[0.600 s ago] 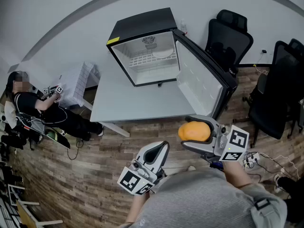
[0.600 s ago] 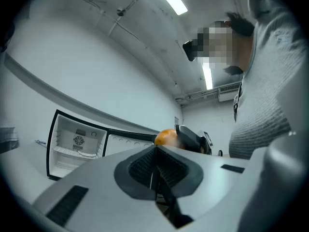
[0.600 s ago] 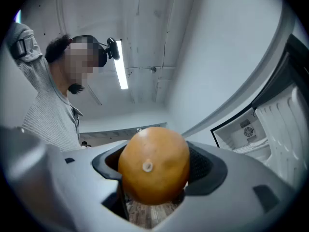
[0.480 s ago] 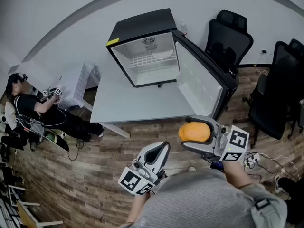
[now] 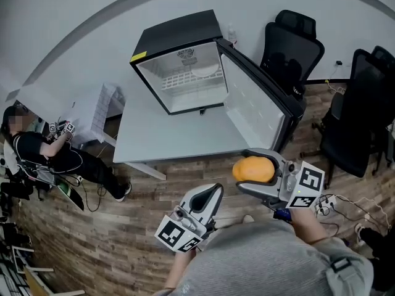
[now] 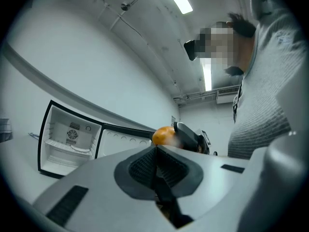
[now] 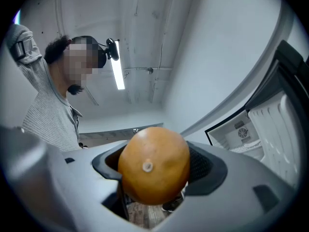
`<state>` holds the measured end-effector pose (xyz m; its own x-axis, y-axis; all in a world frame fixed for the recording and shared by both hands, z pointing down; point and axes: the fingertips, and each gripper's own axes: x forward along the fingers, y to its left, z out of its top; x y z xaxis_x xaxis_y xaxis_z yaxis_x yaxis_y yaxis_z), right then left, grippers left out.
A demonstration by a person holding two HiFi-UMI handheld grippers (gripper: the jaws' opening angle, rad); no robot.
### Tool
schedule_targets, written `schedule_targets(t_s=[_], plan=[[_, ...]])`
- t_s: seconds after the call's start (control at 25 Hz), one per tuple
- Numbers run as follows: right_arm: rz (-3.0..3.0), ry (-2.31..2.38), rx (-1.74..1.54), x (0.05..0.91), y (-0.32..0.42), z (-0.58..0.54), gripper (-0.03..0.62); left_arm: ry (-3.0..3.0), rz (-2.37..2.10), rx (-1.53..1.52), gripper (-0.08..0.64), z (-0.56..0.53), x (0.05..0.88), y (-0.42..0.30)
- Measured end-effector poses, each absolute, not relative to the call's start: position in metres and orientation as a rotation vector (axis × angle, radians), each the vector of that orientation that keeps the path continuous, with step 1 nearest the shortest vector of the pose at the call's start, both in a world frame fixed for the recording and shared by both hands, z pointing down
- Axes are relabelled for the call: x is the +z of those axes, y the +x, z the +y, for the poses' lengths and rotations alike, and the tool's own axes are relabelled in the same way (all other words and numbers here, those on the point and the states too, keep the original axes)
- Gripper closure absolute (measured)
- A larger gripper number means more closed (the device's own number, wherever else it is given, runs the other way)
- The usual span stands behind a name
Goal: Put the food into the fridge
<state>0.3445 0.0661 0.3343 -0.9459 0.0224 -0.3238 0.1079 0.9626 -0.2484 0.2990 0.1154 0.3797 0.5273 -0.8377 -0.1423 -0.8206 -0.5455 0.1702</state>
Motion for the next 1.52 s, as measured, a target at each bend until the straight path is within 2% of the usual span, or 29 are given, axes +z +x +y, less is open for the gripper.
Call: schedule_targets(t_s=[1.52], plan=[[2.799, 0.082, -0.416, 0.335, 0.357, 0.052, 0.259, 2.656, -1.463, -0.247, 0.548, 0.106, 0.389, 0.325]])
